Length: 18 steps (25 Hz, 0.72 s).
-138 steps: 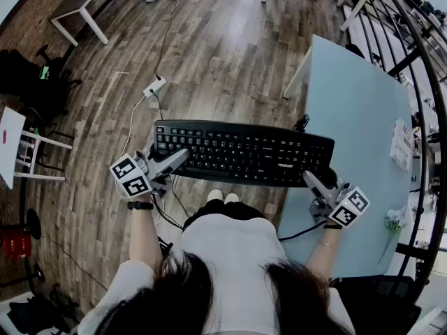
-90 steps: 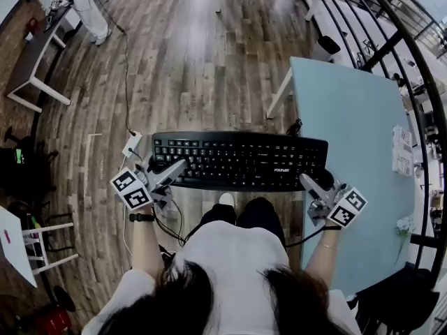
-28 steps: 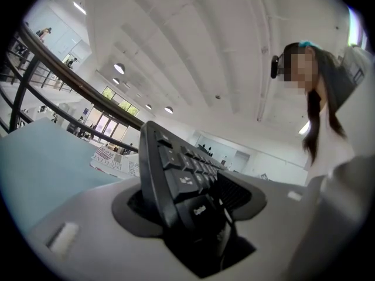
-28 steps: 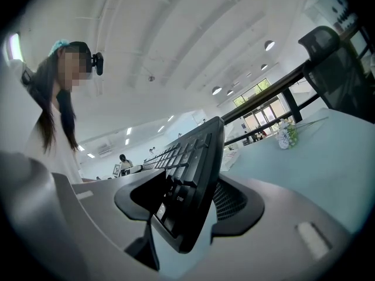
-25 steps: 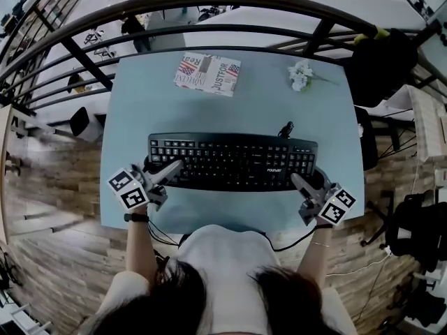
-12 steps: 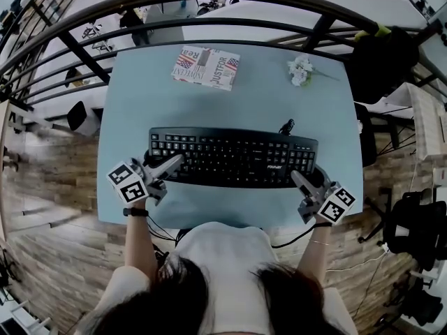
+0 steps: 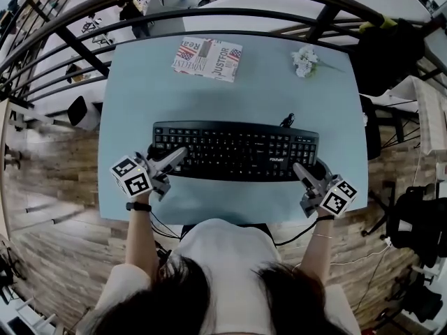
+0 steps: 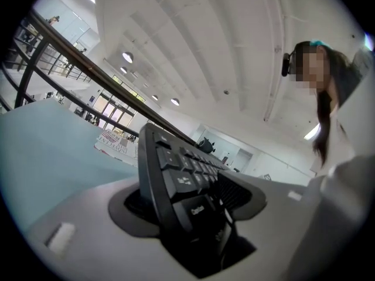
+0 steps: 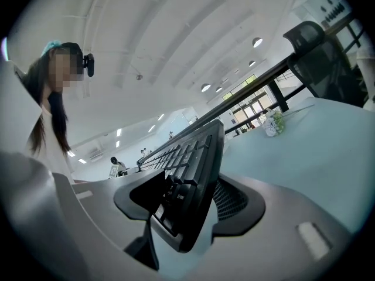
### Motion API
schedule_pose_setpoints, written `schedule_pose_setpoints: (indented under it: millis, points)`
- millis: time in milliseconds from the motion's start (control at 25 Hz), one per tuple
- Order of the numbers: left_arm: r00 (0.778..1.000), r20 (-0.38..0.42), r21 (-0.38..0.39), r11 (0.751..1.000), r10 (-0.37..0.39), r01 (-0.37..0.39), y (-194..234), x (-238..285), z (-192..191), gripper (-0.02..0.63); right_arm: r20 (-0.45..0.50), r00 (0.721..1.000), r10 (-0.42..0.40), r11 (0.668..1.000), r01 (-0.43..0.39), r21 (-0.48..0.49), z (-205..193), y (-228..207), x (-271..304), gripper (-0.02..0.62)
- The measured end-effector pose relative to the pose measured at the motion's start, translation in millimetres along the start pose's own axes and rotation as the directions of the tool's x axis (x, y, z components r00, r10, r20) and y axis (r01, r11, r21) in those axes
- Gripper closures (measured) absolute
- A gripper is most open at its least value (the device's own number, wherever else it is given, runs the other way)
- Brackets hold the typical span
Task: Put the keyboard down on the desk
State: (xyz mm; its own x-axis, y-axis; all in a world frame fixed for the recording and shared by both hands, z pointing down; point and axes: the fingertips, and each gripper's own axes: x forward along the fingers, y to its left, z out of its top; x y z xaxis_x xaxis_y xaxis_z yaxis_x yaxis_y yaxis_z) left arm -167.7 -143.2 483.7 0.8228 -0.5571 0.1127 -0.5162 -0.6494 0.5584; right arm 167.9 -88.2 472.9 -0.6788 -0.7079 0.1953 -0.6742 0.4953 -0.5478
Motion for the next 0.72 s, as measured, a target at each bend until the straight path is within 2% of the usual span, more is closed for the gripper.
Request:
schedule_pose_setpoints:
  millis: [400, 720]
  points:
    - [0.997, -0.063, -0.102, 0.994, 0.043, -0.049, 38.4, 22.0, -38.5, 0.262, -0.063, 0.997, -0.046, 0.996, 0.050, 0.069, -27.1, -41.6, 16.5, 0.362]
    - [0.992, -0.102, -0.135, 0.987, 0.077, -0.091, 67.0, 35.7, -69.4, 0.257, -0.117, 0.991, -0.066, 0.991, 0.079, 0.112, -53.5, -76.2, 29.6, 0.357]
